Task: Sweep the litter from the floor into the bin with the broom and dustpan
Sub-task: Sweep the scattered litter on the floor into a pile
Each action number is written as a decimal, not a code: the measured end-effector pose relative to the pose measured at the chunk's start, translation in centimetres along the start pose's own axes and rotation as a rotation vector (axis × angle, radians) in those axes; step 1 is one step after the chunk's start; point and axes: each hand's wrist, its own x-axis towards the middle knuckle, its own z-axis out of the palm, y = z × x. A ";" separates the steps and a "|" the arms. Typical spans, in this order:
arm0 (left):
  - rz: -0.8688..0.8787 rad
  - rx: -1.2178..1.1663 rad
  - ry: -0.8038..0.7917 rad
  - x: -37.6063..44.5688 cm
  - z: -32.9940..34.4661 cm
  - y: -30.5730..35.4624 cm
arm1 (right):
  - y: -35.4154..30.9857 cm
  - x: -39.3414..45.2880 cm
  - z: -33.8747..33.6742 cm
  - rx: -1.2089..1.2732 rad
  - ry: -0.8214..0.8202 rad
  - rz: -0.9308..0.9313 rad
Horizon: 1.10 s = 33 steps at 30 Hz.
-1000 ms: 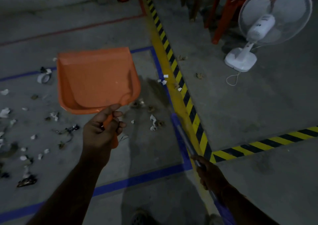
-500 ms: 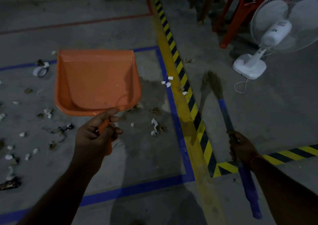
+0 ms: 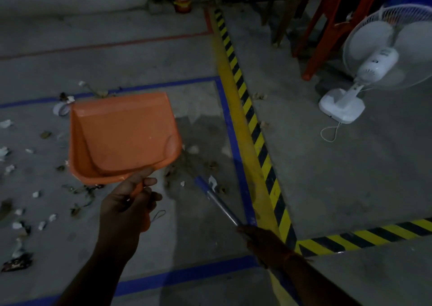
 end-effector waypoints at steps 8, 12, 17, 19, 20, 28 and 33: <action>0.055 -0.080 -0.040 3.8 0.1 6.1 | -4.3 -0.4 -7.2 0.167 0.187 -0.010; 0.038 -0.054 -0.003 7.0 3.3 5.8 | -3.9 2.7 -14.1 0.122 0.383 0.030; 0.025 -0.068 0.073 10.7 8.2 4.1 | -4.2 7.2 -24.5 0.182 0.514 0.066; 0.007 -0.061 0.060 11.8 9.9 3.6 | -4.3 8.6 -27.9 0.192 0.556 0.083; -0.004 -0.055 0.060 12.3 10.8 3.4 | -4.4 9.2 -29.6 0.185 0.561 0.090; -0.015 -0.007 0.071 14.9 15.0 3.1 | -4.5 13.1 -33.9 -0.009 0.364 0.207; -0.033 -0.017 0.087 14.5 15.4 4.4 | -4.0 11.3 -28.5 -0.055 0.168 0.124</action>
